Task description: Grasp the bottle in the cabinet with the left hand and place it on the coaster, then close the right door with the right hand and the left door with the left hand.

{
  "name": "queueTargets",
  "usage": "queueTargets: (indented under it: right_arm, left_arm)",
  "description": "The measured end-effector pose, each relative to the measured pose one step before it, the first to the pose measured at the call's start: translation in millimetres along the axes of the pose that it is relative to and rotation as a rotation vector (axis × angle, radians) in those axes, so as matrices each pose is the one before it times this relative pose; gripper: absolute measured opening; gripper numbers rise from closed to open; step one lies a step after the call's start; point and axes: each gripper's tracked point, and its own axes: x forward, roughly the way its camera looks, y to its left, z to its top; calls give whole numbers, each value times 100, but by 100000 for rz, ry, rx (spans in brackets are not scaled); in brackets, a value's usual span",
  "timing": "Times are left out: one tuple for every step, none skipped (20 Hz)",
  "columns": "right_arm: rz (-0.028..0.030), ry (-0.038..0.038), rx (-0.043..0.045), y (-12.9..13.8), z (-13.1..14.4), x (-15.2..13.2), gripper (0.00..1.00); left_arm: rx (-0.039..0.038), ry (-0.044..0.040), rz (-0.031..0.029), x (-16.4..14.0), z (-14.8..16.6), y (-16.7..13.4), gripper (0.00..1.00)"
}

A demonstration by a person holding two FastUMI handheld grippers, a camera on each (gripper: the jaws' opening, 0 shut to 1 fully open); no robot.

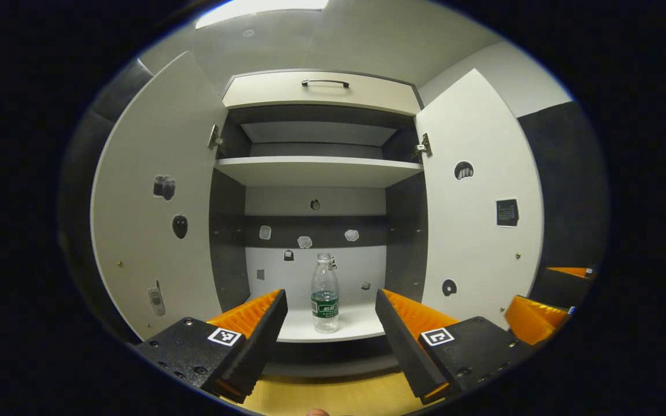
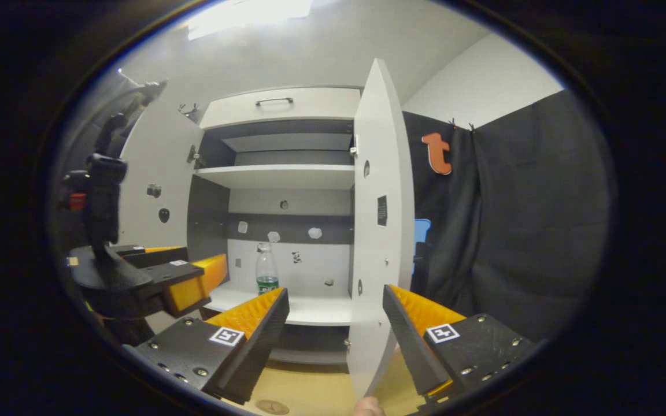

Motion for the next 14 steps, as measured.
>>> queueTargets:
  right_arm:
    - [-1960, -197, -459, -399, -4, -131, 99]
    - [-2473, -228, -591, -554, -34, -261, 96]
    - [-2571, -19, -561, -696, 20, -302, 99]
    - [-2590, 17, -355, -734, -128, -451, 96]
    - [-2622, 66, -347, -775, -17, -431, 99]
    - [-2831, -109, -447, -905, -14, -402, 96]
    - [-2976, -52, -583, -857, -15, -328, 96]
    - [-3042, -263, -662, -955, -106, -482, 96]
    - [-2923, -80, -678, -903, -67, -333, 96]
    - [-2794, 108, -607, -848, -108, -227, 96]
    - [-2348, 216, -435, -725, -86, -136, 96]
    - [-2027, 370, -321, -902, -188, -136, 96]
    - [-1881, 429, -361, -584, -120, -138, 96]
    - [-1777, 277, -469, -683, -153, -182, 96]
  left_arm:
    - [351, -386, -347, 1281, -141, 23, 97]
    - [145, 157, -472, 1364, -260, -18, 97]
    - [-34, 418, -491, 1307, -266, -16, 97]
    - [-289, 627, -422, 1361, -423, 7, 97]
    - [-747, 906, -331, 1317, -363, 64, 97]
    - [-575, 650, -23, 1423, -514, 192, 96]
    - [-437, 1335, 624, 1243, -548, 280, 97]
    - [-262, 896, 394, 1301, -542, 222, 97]
    - [54, 963, 449, 1218, -510, 206, 97]
    - [101, 1885, 611, 1211, -821, 257, 97]
    - [140, 1251, 432, 1118, -608, 278, 97]
    - [96, 2134, 658, 1122, -756, 304, 97]
    - [64, 885, 930, 1040, -481, 377, 97]
    - [-124, 447, 662, 904, -321, 297, 98]
